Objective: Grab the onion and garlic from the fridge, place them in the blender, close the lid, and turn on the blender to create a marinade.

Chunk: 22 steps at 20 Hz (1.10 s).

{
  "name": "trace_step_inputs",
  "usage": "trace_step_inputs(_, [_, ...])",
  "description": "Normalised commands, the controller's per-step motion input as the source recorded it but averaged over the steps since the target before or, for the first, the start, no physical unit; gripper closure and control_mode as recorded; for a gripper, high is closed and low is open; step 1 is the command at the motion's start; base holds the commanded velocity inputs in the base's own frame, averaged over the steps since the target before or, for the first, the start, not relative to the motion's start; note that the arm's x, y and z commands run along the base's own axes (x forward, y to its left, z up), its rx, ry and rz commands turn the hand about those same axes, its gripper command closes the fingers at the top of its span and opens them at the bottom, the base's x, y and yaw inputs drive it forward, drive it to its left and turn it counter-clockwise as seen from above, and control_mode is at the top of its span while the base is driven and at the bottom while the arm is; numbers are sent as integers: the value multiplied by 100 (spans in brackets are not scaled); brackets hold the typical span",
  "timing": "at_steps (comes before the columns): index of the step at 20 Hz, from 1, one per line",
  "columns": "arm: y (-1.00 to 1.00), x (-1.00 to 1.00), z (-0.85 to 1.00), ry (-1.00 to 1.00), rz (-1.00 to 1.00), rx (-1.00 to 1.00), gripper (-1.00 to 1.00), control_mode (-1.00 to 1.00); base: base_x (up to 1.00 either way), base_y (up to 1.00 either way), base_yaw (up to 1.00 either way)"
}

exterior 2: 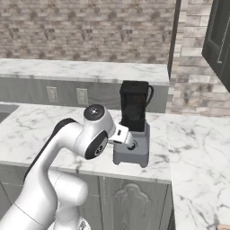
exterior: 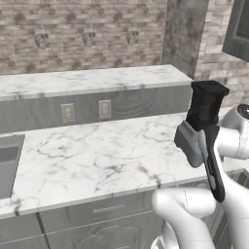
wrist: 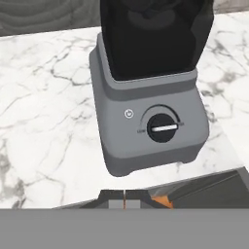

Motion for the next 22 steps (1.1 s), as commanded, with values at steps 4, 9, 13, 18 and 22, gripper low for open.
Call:
trace_step_inputs(4, [0,24,0,0,0,0,100,-100,0,0,0])
trace_step_inputs(9, [-4,24,0,0,0,0,100,-100,0,0,0])
trace_step_inputs(13, [-16,4,0,0,1,0,100,-100,0,0,0])
trace_step_inputs(18, [-11,15,0,0,0,0,100,-100,0,0,0])
trace_step_inputs(22, [-2,14,-5,0,0,0,100,-100,0,0,0])
